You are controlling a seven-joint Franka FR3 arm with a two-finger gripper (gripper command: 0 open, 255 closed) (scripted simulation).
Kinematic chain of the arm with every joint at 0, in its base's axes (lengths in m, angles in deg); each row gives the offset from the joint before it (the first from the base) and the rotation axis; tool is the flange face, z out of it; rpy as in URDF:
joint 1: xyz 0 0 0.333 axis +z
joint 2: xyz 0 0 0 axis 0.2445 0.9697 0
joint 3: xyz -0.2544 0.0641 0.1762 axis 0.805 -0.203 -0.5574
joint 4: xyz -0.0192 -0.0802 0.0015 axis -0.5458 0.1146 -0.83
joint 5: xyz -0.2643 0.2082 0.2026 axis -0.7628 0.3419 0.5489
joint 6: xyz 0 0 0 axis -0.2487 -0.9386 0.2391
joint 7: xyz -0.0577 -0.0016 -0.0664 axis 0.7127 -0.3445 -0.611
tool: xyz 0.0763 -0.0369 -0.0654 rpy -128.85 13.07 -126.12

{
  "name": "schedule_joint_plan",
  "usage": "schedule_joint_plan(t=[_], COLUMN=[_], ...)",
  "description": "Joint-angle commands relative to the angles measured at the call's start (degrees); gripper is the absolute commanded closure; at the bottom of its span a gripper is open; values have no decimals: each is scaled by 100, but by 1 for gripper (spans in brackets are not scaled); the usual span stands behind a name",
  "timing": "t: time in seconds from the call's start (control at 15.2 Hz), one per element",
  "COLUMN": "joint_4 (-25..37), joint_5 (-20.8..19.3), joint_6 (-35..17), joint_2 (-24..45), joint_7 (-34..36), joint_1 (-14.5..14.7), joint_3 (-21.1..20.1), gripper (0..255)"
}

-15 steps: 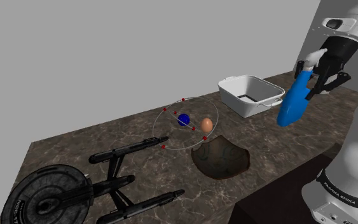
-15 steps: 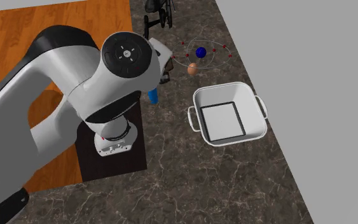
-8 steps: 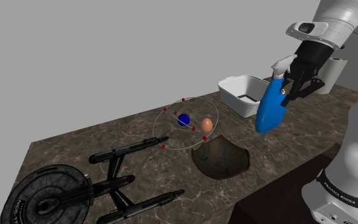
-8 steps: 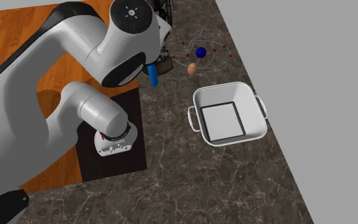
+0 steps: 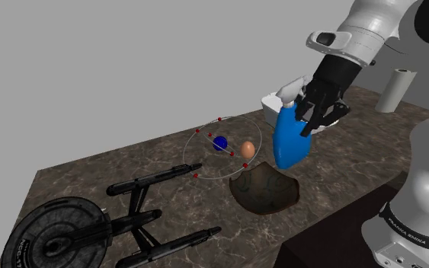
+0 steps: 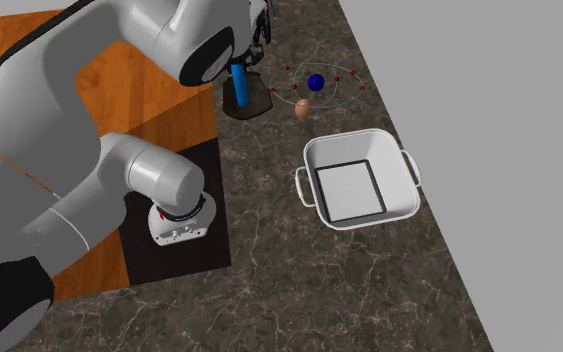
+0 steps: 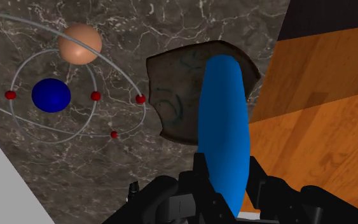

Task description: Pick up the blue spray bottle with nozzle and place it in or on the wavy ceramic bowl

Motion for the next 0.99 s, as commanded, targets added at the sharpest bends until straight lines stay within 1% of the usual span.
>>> schedule_joint_plan(t=[0.0, 0.07, 0.13, 0.79, 0.86, 0.92], joint_4=[144, 231, 280, -387, -492, -492], joint_5=[141, 210, 248, 254, 259, 259], joint_6=[-393, -567, -654, -1471, -1625, -1625], joint_2=[472, 709, 835, 1006, 1057, 1057], joint_7=[127, 188, 216, -28, -76, -76], joint_1=[248, 366, 424, 432, 442, 442], joint_3=[-113, -166, -194, -14, 25, 25], gripper=[255, 255, 255, 255, 255, 255])
